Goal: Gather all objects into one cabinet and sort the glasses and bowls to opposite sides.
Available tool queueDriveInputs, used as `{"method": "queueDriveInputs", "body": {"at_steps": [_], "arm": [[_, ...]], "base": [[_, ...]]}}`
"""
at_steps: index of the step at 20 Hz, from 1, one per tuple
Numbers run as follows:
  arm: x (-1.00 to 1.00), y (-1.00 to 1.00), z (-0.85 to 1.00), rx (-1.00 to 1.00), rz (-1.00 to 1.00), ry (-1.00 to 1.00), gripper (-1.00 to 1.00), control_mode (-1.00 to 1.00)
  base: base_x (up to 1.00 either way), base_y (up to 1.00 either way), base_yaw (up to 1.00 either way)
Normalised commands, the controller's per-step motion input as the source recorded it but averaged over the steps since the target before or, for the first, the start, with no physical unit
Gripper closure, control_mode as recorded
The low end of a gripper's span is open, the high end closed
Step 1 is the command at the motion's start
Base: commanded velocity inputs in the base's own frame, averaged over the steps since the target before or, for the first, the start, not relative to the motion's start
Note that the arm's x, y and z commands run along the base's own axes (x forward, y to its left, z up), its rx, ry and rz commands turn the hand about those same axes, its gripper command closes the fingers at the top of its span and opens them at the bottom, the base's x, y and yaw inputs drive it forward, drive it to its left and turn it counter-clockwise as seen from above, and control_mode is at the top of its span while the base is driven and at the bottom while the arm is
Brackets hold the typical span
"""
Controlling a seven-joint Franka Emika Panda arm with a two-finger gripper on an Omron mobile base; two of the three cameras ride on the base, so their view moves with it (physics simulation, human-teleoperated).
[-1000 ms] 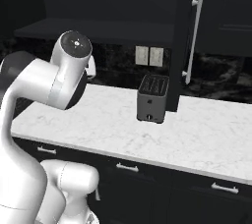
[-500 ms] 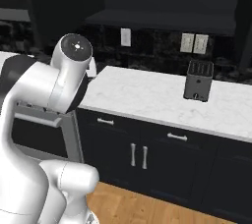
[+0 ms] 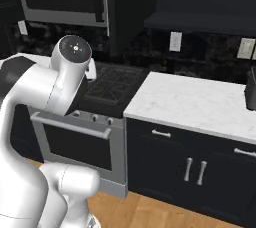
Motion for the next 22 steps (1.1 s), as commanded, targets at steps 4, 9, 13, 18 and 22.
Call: {"method": "queueDriveInputs", "body": {"at_steps": [4, 9, 13, 18, 22], "arm": [[0.00, 0.00, 0.00, 0.00, 0.00, 0.00, 1.00, 1.00], [0.00, 0.00, 0.00, 0.00, 0.00, 0.00, 1.00, 1.00], [0.00, 0.00, 0.00, 0.00, 0.00, 0.00, 1.00, 1.00], [0.00, 0.00, 0.00, 0.00, 0.00, 0.00, 1.00, 1.00], [0.00, 0.00, 0.00, 0.00, 0.00, 0.00, 1.00, 1.00]], "base": [[-0.06, 1.00, 0.00], [-0.03, 1.00, 0.00], [0.00, 1.00, 0.00], [-0.09, 1.00, 0.00], [-0.04, 1.00, 0.00]]}}
